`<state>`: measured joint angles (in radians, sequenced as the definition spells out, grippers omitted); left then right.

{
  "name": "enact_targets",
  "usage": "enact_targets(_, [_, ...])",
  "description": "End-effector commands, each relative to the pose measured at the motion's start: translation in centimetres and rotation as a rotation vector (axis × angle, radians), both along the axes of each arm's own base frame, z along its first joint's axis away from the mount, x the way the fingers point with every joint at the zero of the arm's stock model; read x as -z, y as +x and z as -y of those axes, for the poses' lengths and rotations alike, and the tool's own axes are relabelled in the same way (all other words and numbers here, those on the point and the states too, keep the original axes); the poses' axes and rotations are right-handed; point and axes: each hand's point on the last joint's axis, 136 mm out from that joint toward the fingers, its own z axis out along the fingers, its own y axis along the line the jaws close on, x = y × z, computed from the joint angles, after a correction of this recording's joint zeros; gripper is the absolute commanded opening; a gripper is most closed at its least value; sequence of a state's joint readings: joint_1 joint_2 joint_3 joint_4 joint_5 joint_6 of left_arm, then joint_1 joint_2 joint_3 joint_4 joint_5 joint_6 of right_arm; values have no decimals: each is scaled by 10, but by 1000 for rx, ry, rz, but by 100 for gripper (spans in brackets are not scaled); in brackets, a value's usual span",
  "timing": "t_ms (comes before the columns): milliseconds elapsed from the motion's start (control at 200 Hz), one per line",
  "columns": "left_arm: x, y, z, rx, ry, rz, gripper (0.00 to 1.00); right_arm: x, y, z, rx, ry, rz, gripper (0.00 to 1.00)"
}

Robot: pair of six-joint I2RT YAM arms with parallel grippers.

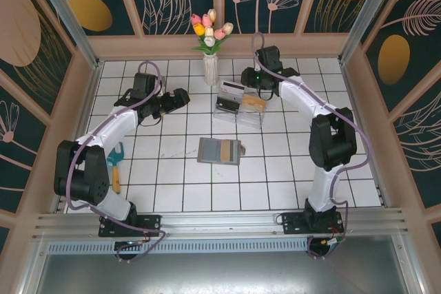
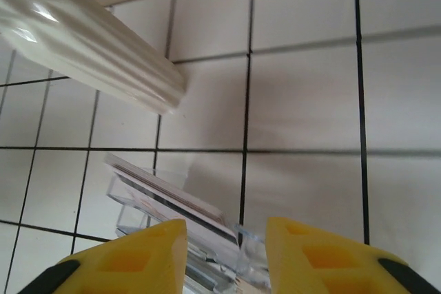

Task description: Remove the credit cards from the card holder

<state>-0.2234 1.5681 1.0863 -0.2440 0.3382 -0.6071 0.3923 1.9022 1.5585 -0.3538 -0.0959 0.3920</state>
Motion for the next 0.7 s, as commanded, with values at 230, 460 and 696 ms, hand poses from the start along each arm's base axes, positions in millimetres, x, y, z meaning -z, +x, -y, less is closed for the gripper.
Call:
enact_targets(230, [-9,-6,2,9,-32,14,99,9,13,-17,200,129,-51,25])
enact_targets(460, [-9,-6,3,10,-35,15,99,19,17,-12,259,70,-82,29])
enact_targets(696, [-6,-5,3,12,-36,8,98,30,13,-28,215,62,-119,24])
